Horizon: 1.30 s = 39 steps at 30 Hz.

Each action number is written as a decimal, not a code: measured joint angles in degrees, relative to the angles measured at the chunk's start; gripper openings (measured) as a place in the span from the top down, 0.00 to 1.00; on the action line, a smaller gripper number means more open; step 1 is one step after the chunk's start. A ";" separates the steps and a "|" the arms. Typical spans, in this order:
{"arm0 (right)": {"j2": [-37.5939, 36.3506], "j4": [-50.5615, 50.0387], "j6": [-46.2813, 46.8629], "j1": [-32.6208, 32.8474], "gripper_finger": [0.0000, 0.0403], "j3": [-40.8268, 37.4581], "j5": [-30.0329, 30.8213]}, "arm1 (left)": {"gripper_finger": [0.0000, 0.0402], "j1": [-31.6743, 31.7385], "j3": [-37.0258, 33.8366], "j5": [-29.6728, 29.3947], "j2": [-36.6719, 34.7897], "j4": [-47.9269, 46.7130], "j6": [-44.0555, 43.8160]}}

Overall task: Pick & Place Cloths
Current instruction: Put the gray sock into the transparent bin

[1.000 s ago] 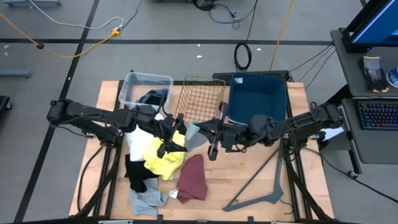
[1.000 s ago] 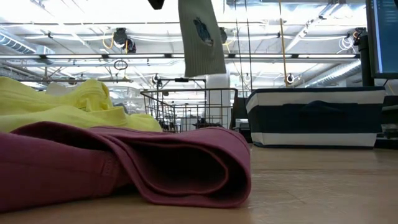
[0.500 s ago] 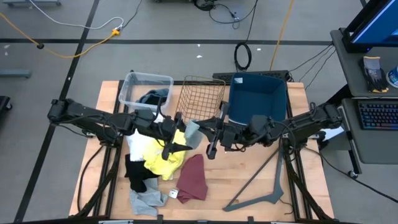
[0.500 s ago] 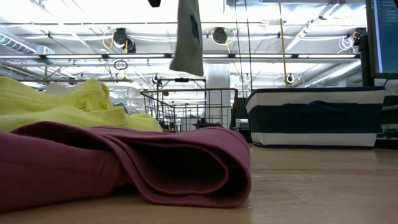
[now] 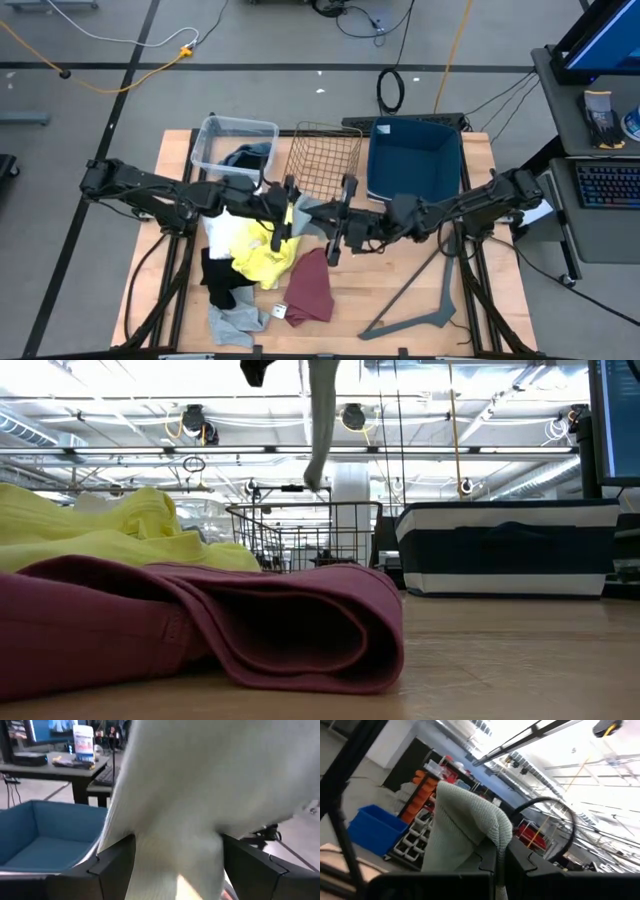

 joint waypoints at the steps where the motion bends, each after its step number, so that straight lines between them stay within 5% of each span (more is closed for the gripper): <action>1: 0.00 -0.01 0.00 0.16 1.00 -0.02 0.00 | 0.29 0.20 0.00 -0.19 0.07 0.33 0.00; 9: 0.51 1.00 0.02 0.13 1.00 0.02 -0.02 | 0.40 0.74 0.00 0.82 0.29 0.12 -0.03; 21: 0.42 -1.01 1.98 0.15 0.99 0.02 -0.11 | 0.96 0.76 0.00 9.37 0.29 1.30 2.90; 29: -0.10 -16.40 9.20 0.68 0.84 0.02 1.82 | 0.99 0.74 -0.01 6.49 -1.66 -7.33 -0.68; 39: -0.31 -39.79 19.41 3.53 0.70 0.06 2.01 | 0.99 -0.62 -0.04 -11.30 -10.65 -24.14 -3.34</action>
